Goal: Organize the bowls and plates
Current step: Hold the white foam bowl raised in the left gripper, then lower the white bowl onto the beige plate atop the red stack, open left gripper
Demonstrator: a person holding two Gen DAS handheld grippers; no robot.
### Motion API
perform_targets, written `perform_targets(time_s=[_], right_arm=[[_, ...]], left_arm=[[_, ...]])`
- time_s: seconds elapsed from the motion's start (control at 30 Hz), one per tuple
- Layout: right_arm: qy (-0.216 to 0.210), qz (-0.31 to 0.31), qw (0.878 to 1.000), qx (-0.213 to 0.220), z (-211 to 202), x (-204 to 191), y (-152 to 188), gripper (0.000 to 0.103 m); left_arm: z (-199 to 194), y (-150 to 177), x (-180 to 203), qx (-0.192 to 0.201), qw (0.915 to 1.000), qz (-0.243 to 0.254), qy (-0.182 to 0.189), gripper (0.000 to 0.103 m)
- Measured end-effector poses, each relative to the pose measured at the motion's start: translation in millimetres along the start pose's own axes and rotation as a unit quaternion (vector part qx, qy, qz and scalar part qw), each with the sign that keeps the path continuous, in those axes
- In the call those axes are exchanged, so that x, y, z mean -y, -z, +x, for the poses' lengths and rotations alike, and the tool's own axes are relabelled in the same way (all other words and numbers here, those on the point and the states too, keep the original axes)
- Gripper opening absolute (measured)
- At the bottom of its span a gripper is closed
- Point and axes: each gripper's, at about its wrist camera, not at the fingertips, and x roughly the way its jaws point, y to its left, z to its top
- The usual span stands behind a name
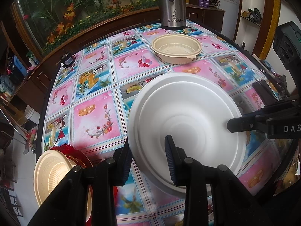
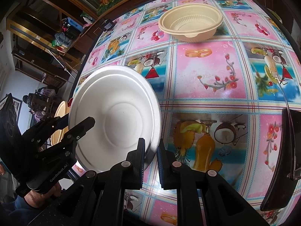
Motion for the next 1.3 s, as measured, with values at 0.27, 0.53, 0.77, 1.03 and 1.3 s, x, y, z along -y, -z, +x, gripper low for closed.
perform_targets(time_s=[0.27, 0.53, 0.77, 1.03, 1.3], right_arm=[[-0.001, -0.006, 1.0, -0.001, 3, -5, -2, 0.013], [0.002, -0.028, 1.0, -0.002, 3, -21, -9, 0.013], [-0.005, -0.058, 0.998, -0.005, 2, -49, -20, 0.013], [-0.025, -0.103, 0.994, -0.012, 6, -99, -36, 0.014], [-0.054, -0.144, 0.988, -0.031, 27, -158, -43, 0.014]], left_arm=[[-2, 2, -5, 0.003, 1.0, -0.005, -0.006, 0.031], [-8, 6, -19, 0.01, 0.9996, -0.022, -0.013, 0.031], [-24, 12, -44, 0.022, 0.998, -0.053, -0.025, 0.031], [-51, 26, -88, 0.037, 0.9925, -0.104, -0.051, 0.033], [-70, 57, -135, 0.032, 0.9836, -0.156, -0.085, 0.033]])
